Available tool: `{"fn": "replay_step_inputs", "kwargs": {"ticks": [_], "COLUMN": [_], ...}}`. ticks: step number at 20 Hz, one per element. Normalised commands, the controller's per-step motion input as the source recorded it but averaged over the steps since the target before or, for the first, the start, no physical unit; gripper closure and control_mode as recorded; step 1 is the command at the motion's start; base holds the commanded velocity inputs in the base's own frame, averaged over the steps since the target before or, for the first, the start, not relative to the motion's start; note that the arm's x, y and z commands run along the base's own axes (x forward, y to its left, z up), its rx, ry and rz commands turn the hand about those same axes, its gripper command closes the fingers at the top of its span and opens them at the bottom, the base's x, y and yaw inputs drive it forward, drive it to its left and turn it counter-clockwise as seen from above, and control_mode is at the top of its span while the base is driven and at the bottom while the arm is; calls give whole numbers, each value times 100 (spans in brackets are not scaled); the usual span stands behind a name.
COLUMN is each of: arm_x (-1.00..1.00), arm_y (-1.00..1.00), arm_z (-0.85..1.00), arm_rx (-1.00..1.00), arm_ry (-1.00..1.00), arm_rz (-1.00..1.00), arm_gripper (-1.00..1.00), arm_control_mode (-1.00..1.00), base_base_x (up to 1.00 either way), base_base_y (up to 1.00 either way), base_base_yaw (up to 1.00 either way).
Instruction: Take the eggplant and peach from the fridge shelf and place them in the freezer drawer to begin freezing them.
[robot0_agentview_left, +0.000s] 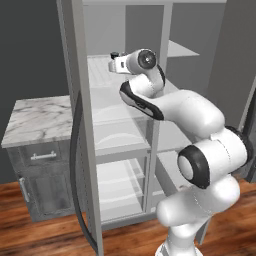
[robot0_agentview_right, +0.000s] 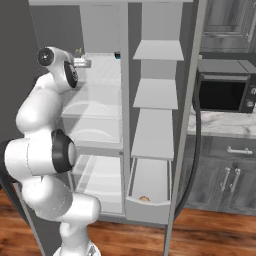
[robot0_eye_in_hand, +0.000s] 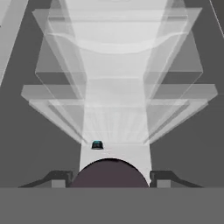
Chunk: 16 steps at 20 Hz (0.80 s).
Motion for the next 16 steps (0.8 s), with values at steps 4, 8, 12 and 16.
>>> {"fn": "replay_step_inputs", "kwargs": {"ticks": [4, 8, 12, 16], "arm_x": [-100, -100, -100, -100], "arm_y": [-18, -13, 0, -8], "arm_z": [9, 36, 56, 36], "arm_rx": [4, 2, 0, 0], "arm_ry": [-18, -5, 0, 5], "arm_rz": [0, 0, -2, -1], "arm_gripper": [100, 100, 100, 100], "arm_control_mode": [-100, -100, -100, -100], "base_base_x": [0, 0, 0, 0], "base_base_y": [0, 0, 0, 0], "base_base_yaw": [0, 0, 0, 0]}}
